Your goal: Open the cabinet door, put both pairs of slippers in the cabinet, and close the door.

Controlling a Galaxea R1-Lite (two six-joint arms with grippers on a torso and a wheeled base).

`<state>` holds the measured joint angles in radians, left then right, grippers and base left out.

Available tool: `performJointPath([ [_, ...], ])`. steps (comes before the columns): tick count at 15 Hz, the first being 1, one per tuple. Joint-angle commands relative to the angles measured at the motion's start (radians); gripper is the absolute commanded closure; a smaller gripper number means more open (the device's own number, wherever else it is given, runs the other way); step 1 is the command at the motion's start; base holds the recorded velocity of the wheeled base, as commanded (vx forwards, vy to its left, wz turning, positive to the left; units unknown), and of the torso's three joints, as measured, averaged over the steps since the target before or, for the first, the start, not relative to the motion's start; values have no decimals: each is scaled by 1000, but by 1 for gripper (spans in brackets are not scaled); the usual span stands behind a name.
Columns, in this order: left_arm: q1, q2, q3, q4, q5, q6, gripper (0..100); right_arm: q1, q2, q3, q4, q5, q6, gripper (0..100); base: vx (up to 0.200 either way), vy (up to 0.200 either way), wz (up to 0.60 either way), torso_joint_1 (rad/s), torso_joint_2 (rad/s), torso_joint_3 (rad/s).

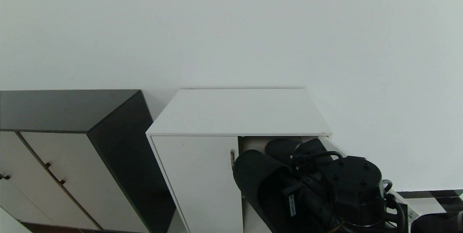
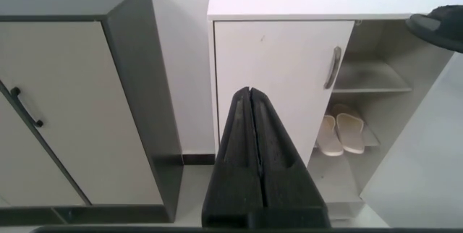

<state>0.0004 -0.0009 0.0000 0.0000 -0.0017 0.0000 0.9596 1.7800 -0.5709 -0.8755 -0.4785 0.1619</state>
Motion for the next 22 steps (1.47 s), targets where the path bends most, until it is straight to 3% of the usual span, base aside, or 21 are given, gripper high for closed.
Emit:
performJointPath([
  [1, 1, 1, 0, 0, 0, 0, 100, 2, 4, 2, 0, 0, -1, 100, 0, 0, 0, -212, 486, 266],
  [22, 1, 1, 0, 0, 0, -5, 100, -5, 58, -3, 0, 3, 7, 100, 0, 0, 0, -190, 510, 318],
])
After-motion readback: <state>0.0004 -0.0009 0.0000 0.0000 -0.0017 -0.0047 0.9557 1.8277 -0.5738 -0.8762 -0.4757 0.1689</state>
